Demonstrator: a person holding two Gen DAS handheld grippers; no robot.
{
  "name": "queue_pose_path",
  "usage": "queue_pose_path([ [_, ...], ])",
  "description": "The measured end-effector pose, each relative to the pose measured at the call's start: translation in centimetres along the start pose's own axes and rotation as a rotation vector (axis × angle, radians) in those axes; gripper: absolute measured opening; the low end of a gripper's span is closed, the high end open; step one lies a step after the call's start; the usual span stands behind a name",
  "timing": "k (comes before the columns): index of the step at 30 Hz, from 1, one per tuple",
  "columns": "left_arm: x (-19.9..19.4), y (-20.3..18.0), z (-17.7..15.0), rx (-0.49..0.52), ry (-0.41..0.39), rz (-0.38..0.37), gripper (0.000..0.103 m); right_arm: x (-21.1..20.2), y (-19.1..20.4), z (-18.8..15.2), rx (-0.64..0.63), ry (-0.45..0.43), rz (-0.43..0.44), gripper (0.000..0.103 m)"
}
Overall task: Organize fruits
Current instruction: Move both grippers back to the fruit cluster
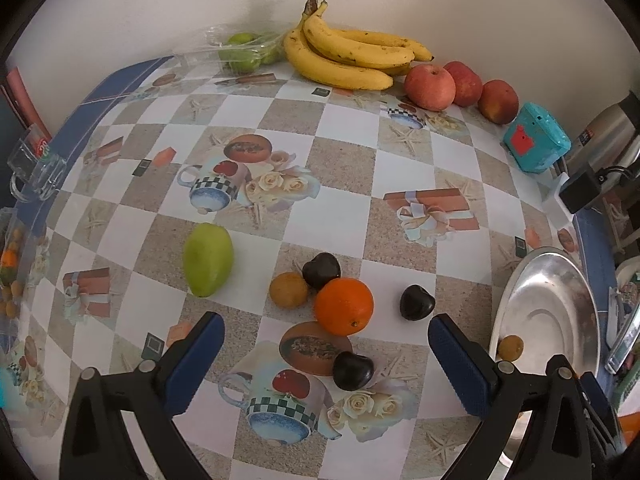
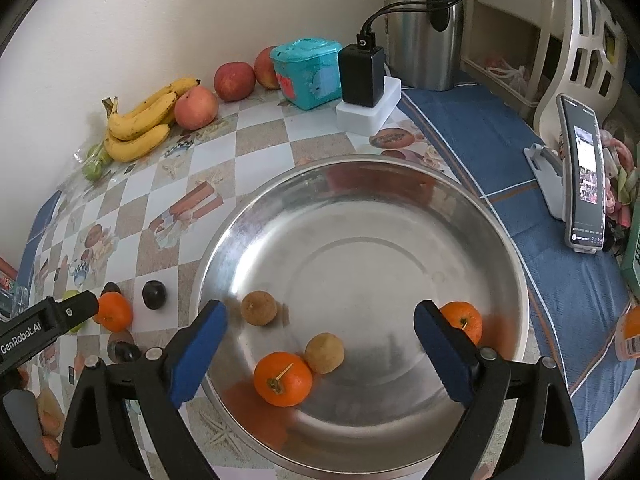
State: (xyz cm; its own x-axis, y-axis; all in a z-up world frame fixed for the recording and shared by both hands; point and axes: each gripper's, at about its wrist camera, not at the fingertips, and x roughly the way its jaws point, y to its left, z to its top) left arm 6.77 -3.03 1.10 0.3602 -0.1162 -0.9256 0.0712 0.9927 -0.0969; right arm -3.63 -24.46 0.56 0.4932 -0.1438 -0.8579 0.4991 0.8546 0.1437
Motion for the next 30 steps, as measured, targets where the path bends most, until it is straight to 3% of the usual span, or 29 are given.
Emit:
queue_pose_path([
  [5, -0.4, 0.3, 0.2, 0.019, -0.011, -0.002, 0.103, -0.2, 0.4, 0.1, -0.007, -0.008, 0.024, 0.095],
  [13, -2.0, 2.5, 1.2, 0.066, -0.086, 0.066, 0.103, -1.3, 3.4, 0.1, -0.067, -0.041, 0.103, 0.095],
  [23, -2.3, 8.5, 2.7, -0.091, -0.090, 0.079, 0.103, -1.1, 8.9, -1.1, -0.201, 0.006, 0.192, 0.095],
  [30, -0.6, 10.8, 2.8, -0.172, -0.025, 0.062, 0.103, -0.4, 13.0, -2.7, -0.310, 0.058, 0.234, 0.095],
])
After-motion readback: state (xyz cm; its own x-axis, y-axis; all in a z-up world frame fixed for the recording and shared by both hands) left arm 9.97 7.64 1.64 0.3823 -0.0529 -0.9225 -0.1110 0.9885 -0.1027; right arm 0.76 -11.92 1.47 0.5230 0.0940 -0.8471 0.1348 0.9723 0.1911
